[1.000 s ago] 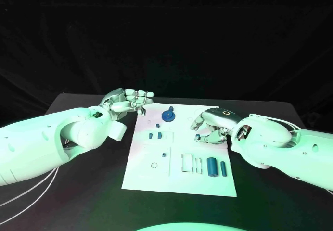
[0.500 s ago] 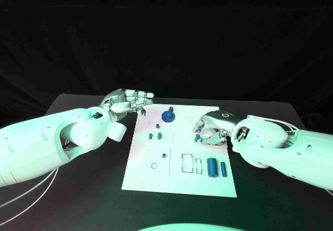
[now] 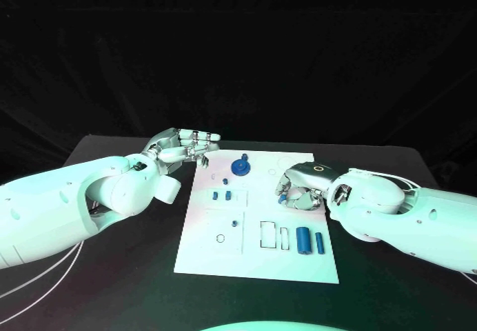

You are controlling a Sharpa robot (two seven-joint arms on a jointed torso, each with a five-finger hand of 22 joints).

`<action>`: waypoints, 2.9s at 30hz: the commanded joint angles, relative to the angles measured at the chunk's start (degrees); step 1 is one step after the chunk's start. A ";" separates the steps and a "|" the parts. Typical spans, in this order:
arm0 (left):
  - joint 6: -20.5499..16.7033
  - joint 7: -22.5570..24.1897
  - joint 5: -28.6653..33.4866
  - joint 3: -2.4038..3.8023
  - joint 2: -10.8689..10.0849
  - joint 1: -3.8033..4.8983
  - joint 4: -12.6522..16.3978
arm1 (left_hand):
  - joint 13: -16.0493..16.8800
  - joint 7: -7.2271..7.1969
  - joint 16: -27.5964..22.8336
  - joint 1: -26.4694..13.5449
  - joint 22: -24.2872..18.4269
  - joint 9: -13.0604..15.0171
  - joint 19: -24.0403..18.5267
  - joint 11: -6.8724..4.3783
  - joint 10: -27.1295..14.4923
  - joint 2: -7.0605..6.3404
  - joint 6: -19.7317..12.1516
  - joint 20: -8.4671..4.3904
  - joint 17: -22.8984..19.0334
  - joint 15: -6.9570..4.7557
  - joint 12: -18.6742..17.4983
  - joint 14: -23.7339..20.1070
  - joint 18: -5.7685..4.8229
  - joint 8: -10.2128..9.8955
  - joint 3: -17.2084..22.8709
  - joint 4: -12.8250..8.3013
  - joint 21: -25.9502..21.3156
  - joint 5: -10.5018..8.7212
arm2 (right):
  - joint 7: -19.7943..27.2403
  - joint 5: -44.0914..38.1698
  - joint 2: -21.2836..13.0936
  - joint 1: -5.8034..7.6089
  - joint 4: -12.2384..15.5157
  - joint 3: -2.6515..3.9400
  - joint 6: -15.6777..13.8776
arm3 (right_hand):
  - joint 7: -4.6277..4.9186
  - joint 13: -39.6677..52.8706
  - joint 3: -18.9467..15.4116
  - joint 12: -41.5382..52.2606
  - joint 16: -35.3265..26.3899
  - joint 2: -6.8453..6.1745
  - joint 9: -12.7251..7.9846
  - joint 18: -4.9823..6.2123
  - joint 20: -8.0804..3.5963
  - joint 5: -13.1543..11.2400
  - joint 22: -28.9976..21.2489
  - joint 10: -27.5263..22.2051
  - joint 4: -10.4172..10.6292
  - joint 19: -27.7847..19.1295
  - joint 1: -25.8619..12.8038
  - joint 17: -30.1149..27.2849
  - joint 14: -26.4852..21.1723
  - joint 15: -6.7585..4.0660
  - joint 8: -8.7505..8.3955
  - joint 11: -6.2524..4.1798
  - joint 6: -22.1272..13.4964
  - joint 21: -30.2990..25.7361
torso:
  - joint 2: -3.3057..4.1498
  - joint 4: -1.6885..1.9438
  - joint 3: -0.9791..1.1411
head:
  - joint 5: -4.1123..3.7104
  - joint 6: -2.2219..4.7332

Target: Assemble the parts on the task board

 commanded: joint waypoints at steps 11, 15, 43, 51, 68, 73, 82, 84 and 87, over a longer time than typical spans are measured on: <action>0.93 0.16 0.20 0.03 0.18 0.04 0.06 | 0.08 0.23 -0.24 -0.41 -0.17 -0.09 -0.36 0.10 -0.55 0.43 -0.39 0.10 -0.09 0.11 0.30 -0.29 1.04 0.06 -0.39 -0.15 -0.35 0.11 | -0.81 -1.65 0.73 -0.34 -0.68 -0.09 0.07 | -0.24 0.53 4.31 0.97 1.32 2.40 0.70 -1.25 -0.79 -4.38 8.54 3.75 -1.65 1.49 3.06 0.84 1.33 -1.13 1.21 -0.72 3.05 2.36 | -0.01 -0.01 0.03 | -0.11 0.07; 0.92 0.13 0.20 0.03 0.26 0.04 -0.04 | 0.08 0.23 -0.24 -0.41 -0.17 -0.09 -0.36 0.10 -0.55 0.43 -0.39 0.10 -0.09 0.11 0.30 -0.29 1.04 0.06 -0.39 -0.15 -0.35 0.11 | -1.31 -2.36 0.95 -0.37 -0.87 -0.10 -0.83 | -0.07 0.61 5.48 0.86 1.46 2.74 0.80 -1.32 -0.87 -4.63 8.76 4.14 -2.37 1.60 3.78 0.89 1.32 -1.12 1.28 -0.70 3.28 2.65 | -0.06 0.03 0.01 | -0.16 -0.01; 0.96 0.27 -0.59 0.02 1.08 0.02 -0.55 | 0.10 0.23 -0.25 -0.39 -0.30 -0.11 -0.43 0.10 -0.60 0.47 -0.43 0.12 -0.11 0.11 0.32 -0.31 1.07 0.06 -0.42 -0.17 -0.48 0.12 | -1.20 0.65 -2.11 2.70 9.34 0.74 -5.84 | 0.05 0.89 7.43 0.37 1.88 2.04 1.10 -1.57 -0.92 -3.56 9.59 5.24 -3.57 2.12 3.67 1.08 1.33 -1.13 1.45 -0.69 3.87 3.88 | -0.03 0.04 -0.02 | 0.10 0.45; 1.07 0.34 -0.23 0.01 1.34 -0.01 -0.66 | 0.10 0.23 -0.25 -0.39 -0.30 -0.11 -0.43 0.10 -0.60 0.47 -0.43 0.12 -0.11 0.11 0.32 -0.31 1.07 0.06 -0.42 -0.17 -0.48 0.12 | 0.25 1.12 2.79 0.51 11.75 0.55 -6.26 | 0.12 0.90 7.66 0.23 1.85 1.98 1.10 -1.57 -0.92 -3.35 9.62 5.21 -3.69 2.11 3.62 0.97 1.31 -1.10 1.38 -0.64 3.79 3.88 | 0.02 0.07 -0.01 | 0.88 0.26; 1.27 0.26 0.14 0.00 1.98 -0.02 -0.84 | 0.13 0.25 -0.27 -0.41 -0.35 -0.13 -0.43 0.11 -0.66 0.53 -0.47 0.14 -0.14 0.13 0.37 -0.33 1.08 0.08 -0.47 -0.17 -0.55 0.13 | 2.66 0.84 12.40 -4.97 6.32 -0.36 -5.20 | 0.25 0.93 8.08 -0.04 1.83 1.88 1.10 -1.52 -0.88 -2.85 9.59 5.16 -3.94 1.99 3.48 0.84 1.27 -1.03 1.26 -0.53 3.66 3.67 | 0.06 0.04 0.00 | 2.02 -0.39; 1.29 0.22 0.15 -0.01 1.96 -0.02 -0.83 | 0.13 0.25 -0.27 -0.41 -0.35 -0.13 -0.43 0.11 -0.66 0.53 -0.47 0.14 -0.14 0.13 0.37 -0.33 1.08 0.08 -0.47 -0.17 -0.55 0.13 | 2.72 0.42 13.41 -5.53 4.65 -0.51 -4.59 | 0.25 0.93 8.08 -0.04 1.83 1.88 1.10 -1.52 -0.88 -2.85 9.59 5.16 -3.94 1.99 3.48 0.84 1.27 -1.03 1.26 -0.53 3.66 3.67 | 0.04 0.05 -0.02 | 2.07 -0.47; 1.34 0.15 0.15 -0.01 1.89 -0.02 -0.80 | 0.13 0.25 -0.27 -0.41 -0.35 -0.13 -0.43 0.11 -0.66 0.53 -0.47 0.14 -0.14 0.13 0.37 -0.33 1.08 0.08 -0.47 -0.17 -0.55 0.13 | 2.32 -0.30 13.75 -5.76 3.63 -0.60 -3.71 | 0.28 0.94 8.17 -0.10 1.87 1.85 1.11 -1.51 -0.87 -2.71 9.59 5.16 -4.02 1.97 3.44 0.86 1.28 -1.01 1.23 -0.50 3.63 3.63 | 0.01 -0.06 -0.03 | 2.09 -0.67; 1.37 0.13 0.15 -0.01 1.88 -0.02 -0.79 | 0.13 0.25 -0.27 -0.41 -0.35 -0.13 -0.43 0.11 -0.66 0.53 -0.47 0.14 -0.14 0.13 0.37 -0.33 1.08 0.08 -0.47 -0.17 -0.55 0.13 | 1.60 -0.99 13.73 -5.77 3.43 -0.61 -3.60 | 0.29 0.95 8.18 -0.10 1.87 1.85 1.11 -1.51 -0.87 -2.69 9.59 5.16 -4.02 1.97 3.42 0.86 1.28 -1.00 1.23 -0.50 3.64 3.64 | 0.01 -0.04 -0.02 | 2.06 -0.67; 1.39 0.10 0.15 -0.01 1.84 -0.02 -0.77 | 0.13 0.25 -0.27 -0.41 -0.35 -0.13 -0.43 0.11 -0.66 0.53 -0.47 0.14 -0.14 0.13 0.37 -0.33 1.08 0.08 -0.47 -0.17 -0.55 0.13 | 0.83 -1.75 13.60 -5.77 3.23 -0.62 -3.32 | 0.30 0.95 8.19 -0.12 1.87 1.84 1.12 -1.52 -0.86 -2.66 9.61 5.18 -4.01 1.97 3.37 0.85 1.27 -0.99 1.24 -0.49 3.65 3.65 | 0.01 0.03 -0.03 | 2.07 -0.76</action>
